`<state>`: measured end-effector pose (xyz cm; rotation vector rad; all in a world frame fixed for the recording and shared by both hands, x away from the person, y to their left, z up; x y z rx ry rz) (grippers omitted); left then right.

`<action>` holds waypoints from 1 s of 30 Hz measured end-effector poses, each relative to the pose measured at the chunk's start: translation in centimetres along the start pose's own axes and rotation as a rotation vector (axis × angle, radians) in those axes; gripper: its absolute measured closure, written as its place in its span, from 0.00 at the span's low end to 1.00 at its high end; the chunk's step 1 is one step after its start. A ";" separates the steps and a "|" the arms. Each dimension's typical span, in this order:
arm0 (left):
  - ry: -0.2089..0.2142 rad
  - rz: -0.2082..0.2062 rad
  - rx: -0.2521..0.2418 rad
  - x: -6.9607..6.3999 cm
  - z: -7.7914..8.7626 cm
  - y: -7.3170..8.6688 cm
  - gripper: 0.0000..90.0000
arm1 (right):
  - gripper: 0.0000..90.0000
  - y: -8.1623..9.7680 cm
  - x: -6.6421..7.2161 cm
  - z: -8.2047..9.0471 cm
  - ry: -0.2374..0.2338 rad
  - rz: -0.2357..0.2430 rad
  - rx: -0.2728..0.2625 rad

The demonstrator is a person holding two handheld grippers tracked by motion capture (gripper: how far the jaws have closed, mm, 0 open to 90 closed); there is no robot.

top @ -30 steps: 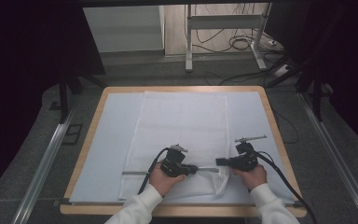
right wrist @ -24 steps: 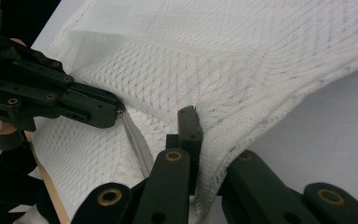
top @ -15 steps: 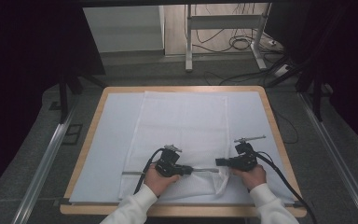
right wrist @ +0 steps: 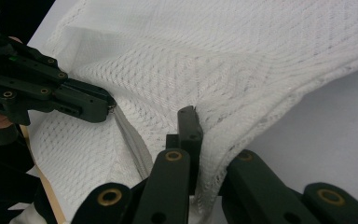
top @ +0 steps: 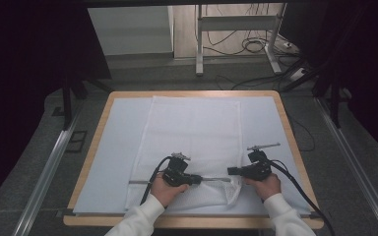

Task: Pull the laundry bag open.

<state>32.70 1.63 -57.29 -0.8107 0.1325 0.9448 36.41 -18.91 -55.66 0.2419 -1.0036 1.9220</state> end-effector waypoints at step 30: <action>0.004 0.046 -0.002 1.5 1.4 1.2 0.96 | 0.98 0.1 -0.1 -0.1 0.012 0.009 0.011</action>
Point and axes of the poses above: each handheld gripper's, and its own axes: z roughly backward along the jaws, y roughly out of its underside, x roughly to its left, the point moved 6 cm from there along -z, roughly forward along the jaws, and after that the axes turned 3 degrees about -y, right-handed, at the moved point
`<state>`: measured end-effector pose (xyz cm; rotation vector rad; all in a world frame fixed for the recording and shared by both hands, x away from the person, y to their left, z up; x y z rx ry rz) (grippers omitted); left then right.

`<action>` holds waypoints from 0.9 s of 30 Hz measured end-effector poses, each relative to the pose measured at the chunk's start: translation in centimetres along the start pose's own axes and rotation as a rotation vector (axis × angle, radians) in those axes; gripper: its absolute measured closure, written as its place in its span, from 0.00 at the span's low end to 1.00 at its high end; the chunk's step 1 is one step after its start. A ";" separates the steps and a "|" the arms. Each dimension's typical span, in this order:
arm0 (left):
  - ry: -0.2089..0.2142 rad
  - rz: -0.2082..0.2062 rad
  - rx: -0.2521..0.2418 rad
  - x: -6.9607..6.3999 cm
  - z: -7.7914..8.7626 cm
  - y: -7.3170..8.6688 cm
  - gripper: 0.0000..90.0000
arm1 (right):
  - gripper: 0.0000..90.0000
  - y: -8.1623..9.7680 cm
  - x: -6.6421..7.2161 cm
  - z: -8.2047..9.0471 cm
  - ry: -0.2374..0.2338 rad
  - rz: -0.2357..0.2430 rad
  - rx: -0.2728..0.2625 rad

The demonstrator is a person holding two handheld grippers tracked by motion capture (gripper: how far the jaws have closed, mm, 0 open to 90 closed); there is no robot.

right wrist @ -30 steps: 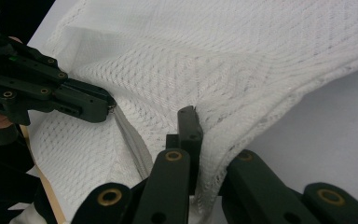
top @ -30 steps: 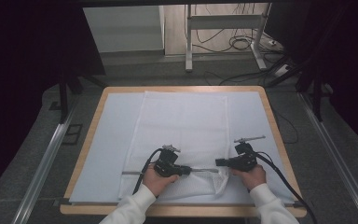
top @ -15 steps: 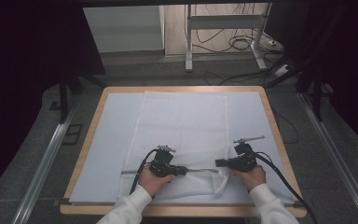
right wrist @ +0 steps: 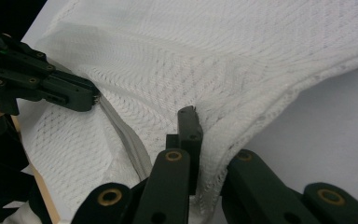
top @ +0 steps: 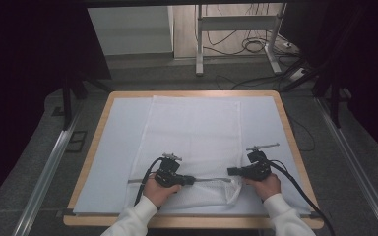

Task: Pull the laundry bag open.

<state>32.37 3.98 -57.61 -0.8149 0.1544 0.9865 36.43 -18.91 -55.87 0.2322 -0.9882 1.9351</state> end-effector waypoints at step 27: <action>-0.015 0.046 -0.036 1.3 1.8 0.9 0.96 | 0.98 -0.1 -0.1 0.1 0.008 0.001 -0.004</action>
Point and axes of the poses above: each handheld gripper's, and its own axes: z roughly backward along the jaws, y roughly out of its underside, x roughly to its left, the point moved 6 cm from there along -z, roughly forward along the jaws, and after that the axes turned 3 degrees about -y, right-handed, at the moved point
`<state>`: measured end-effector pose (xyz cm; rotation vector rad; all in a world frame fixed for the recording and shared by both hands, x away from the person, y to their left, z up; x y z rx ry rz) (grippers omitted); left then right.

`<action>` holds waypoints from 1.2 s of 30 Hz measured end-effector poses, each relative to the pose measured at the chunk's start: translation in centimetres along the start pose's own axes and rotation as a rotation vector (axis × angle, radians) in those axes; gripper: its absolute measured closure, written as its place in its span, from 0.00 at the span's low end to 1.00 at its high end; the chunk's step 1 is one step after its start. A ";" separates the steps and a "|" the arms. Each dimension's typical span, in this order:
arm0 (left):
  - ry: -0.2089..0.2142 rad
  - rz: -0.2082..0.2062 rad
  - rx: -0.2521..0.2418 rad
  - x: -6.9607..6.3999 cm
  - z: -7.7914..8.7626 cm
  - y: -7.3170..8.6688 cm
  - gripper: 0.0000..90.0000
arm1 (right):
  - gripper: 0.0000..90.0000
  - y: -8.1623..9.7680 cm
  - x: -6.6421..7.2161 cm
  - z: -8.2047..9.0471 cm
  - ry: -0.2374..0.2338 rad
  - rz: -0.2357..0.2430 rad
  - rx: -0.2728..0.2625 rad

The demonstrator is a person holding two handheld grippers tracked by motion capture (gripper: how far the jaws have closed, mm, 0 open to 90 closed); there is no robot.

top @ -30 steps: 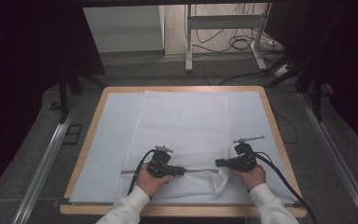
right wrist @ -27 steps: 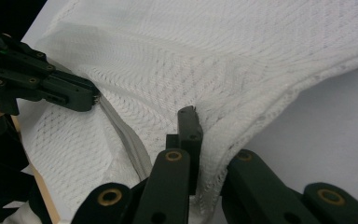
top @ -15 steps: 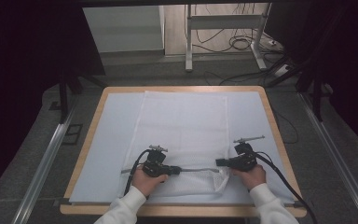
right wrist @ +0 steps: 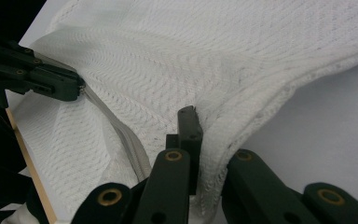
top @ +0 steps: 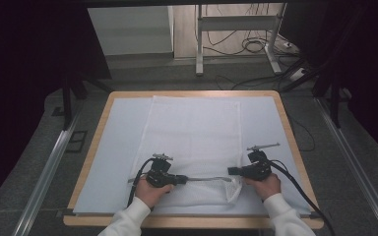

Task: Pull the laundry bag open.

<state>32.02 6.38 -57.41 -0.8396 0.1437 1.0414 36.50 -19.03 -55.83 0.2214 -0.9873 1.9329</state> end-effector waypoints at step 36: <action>-0.051 0.047 -0.032 2.5 2.6 1.0 0.96 | 0.98 0.0 -0.4 0.5 0.009 -0.005 -0.015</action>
Point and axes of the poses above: each handheld gripper's, and its own axes: z roughly backward along the jaws, y roughly out of its underside, x roughly to its left, the point moved 6 cm from there along -z, roughly forward along the jaws, and after that the axes turned 3 degrees about -y, right-handed, at the moved point
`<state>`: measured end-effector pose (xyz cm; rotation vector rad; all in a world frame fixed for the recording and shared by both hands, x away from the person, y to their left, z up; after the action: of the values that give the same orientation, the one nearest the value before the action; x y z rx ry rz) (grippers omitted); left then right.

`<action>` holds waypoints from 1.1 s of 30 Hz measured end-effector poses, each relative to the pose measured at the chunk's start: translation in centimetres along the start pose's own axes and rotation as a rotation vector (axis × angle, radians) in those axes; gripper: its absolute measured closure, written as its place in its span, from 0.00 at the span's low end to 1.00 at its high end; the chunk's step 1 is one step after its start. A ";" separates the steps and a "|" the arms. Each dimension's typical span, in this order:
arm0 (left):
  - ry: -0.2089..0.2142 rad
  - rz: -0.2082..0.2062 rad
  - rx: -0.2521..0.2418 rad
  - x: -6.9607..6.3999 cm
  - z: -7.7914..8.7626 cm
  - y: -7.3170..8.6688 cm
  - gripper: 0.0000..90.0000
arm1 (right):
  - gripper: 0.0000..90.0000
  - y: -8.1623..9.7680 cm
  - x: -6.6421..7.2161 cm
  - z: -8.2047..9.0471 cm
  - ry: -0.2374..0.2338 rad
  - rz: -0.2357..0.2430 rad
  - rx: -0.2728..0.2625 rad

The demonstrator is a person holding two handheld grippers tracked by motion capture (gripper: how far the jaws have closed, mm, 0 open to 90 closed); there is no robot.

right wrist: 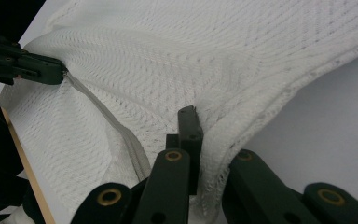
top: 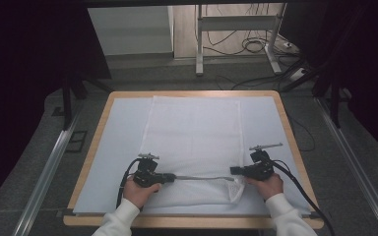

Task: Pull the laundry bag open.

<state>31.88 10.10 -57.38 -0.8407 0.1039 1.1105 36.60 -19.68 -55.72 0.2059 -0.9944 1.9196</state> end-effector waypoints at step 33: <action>-0.010 0.026 -0.021 1.7 2.1 0.9 0.96 | 0.98 -0.1 0.0 0.0 0.002 0.007 -0.003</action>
<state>31.31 12.89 -57.19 -0.8549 0.0952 1.1413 36.72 -19.65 -55.69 0.1988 -0.9983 1.9240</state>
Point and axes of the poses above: each handheld gripper's, and its own axes: z roughly backward along the jaws, y roughly out of its underside, x roughly to its left, the point moved 6 cm from there along -z, roughly forward along the jaws, and after that the axes turned 3 degrees about -y, right-handed, at the moved point
